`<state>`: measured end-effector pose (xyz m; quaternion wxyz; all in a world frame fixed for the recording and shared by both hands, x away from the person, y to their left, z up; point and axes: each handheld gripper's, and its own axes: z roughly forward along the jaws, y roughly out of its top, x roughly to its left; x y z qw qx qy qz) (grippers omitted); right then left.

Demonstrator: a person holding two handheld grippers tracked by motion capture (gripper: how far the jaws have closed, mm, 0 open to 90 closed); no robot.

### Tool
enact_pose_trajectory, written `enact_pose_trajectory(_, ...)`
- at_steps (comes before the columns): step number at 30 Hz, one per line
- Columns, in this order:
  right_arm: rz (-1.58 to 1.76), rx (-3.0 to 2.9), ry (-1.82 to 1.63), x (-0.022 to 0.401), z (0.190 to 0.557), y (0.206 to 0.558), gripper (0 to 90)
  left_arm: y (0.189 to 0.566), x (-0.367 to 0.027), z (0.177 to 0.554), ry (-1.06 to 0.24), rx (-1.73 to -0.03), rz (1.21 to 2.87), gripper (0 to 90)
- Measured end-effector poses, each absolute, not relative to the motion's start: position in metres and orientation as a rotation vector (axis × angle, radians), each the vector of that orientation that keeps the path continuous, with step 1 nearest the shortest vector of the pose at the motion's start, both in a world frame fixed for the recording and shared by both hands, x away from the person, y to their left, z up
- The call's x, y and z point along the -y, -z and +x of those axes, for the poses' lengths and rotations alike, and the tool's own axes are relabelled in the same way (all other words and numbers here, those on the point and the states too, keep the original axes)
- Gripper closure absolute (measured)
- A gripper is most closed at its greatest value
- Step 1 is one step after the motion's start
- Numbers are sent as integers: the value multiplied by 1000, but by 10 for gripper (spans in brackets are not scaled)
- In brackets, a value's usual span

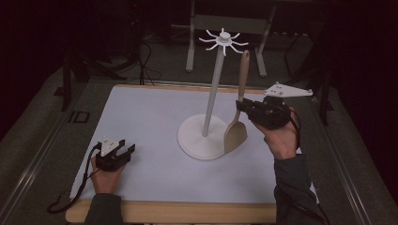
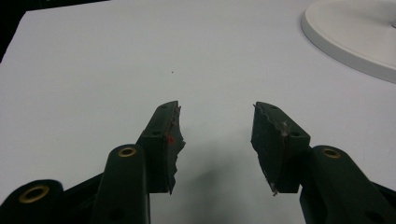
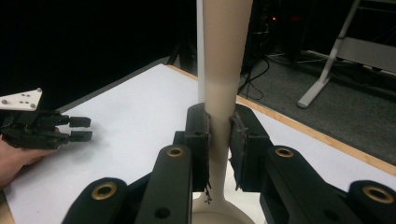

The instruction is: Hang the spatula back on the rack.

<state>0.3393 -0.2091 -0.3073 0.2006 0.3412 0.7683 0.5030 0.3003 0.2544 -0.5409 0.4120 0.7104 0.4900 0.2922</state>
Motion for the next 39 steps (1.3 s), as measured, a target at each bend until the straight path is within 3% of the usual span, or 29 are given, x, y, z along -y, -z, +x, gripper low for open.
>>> enact_pose_trajectory(30,944,-2245,-1415,193,362,307,781,541,-255,300,-735,-1232,1784,519)
enact_pose_trajectory(39,942,-2226,-1443,199,357,308,679,541,-255,300,-736,-1233,1783,518)
